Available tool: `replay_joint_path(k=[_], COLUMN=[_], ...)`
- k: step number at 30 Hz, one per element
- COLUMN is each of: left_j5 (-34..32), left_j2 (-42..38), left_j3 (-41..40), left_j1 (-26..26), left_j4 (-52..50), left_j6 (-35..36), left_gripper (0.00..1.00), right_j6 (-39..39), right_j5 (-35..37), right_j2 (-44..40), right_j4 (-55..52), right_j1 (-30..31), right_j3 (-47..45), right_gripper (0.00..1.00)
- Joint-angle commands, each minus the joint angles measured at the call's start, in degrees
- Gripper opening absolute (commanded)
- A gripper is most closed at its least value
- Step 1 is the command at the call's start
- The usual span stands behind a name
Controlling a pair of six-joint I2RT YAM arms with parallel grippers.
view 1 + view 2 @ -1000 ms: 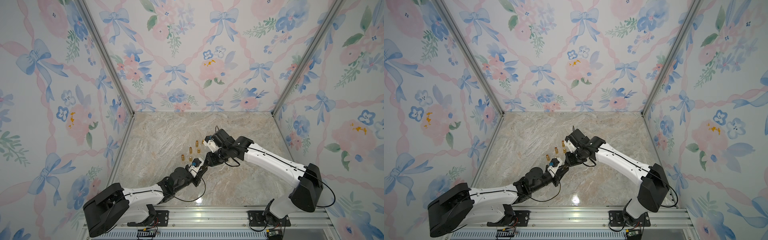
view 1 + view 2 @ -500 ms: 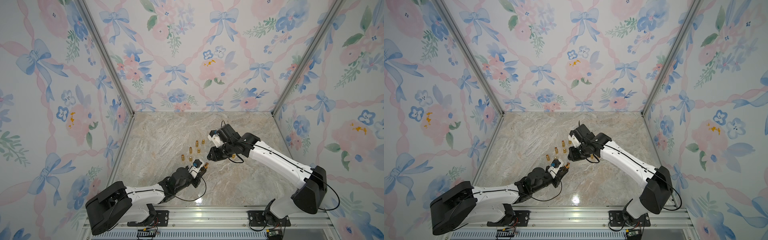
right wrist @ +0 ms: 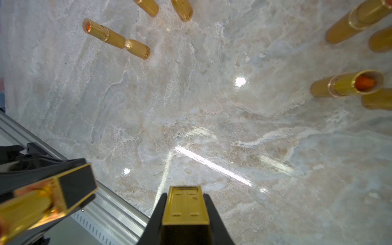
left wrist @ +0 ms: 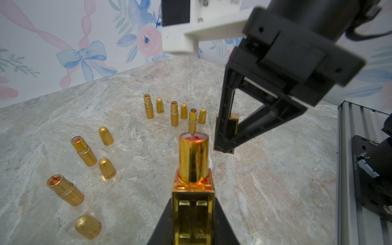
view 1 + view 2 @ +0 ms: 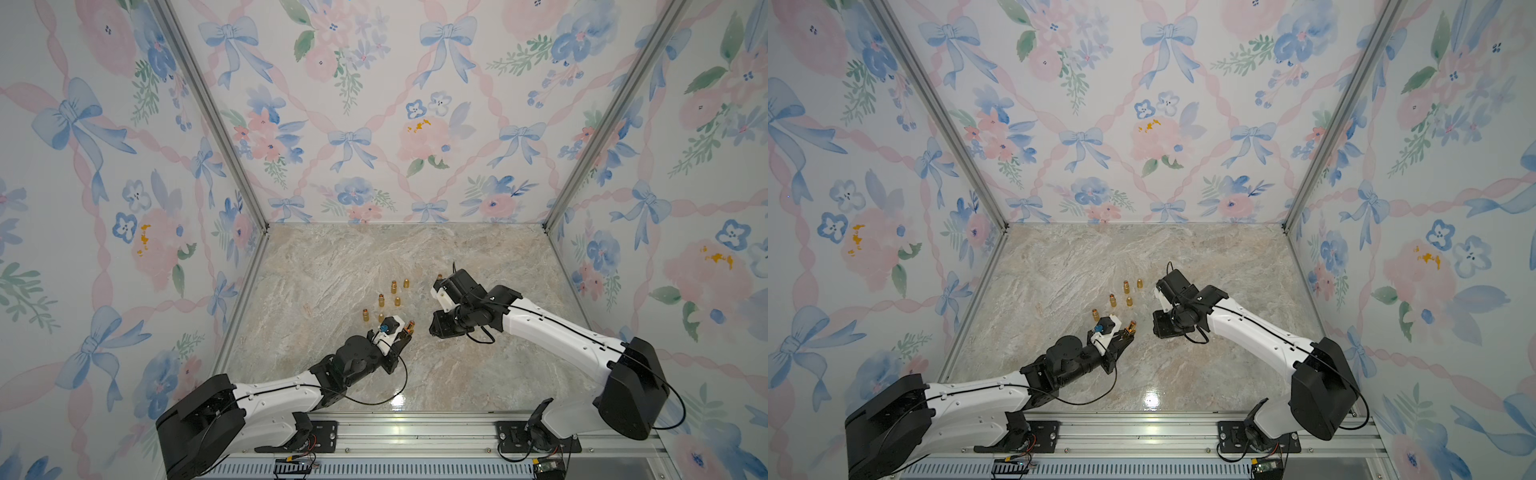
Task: Open the lipstick cap
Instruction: Open the cover of the lipstick, then place the cover at the center of the board.
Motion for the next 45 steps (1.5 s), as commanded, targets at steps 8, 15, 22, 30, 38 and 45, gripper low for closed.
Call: replay_joint_path(k=[8,15,22,30,38,45], left_j5=[-1.32,-1.85,-2.6,-3.23,-3.46,-2.5], left_j2=[-3.31,-3.83,-3.96,-3.83,-3.31,-0.42], left_j3=[-2.13,-2.57,-2.83,-2.74,-2.01,0.22], left_j1=[-0.19,-0.19,-0.19,-0.19,-0.18,-0.19], left_j4=[-0.02,-0.02,-0.01,-0.02,-0.02,-0.02], left_j6=[-1.21,-0.98,-1.0,-0.93,-0.11,1.57], left_gripper=[0.0,0.0,0.0,0.0,0.0,0.0], right_j6=[3.38,5.05,6.33,6.64,5.68,2.38], right_j5=[12.32,15.18,17.6,18.57,18.83,10.83], right_j2=[5.65,8.39,9.79,9.65,2.17,-5.7], right_j4=[10.17,14.2,16.56,18.16,11.28,0.27], right_j1=[6.24,8.07,9.39,9.99,8.43,3.96], right_j3=[-6.51,-8.49,-10.47,-11.94,-7.38,-0.61], right_gripper=[0.24,0.26,0.28,0.38,0.5,0.61])
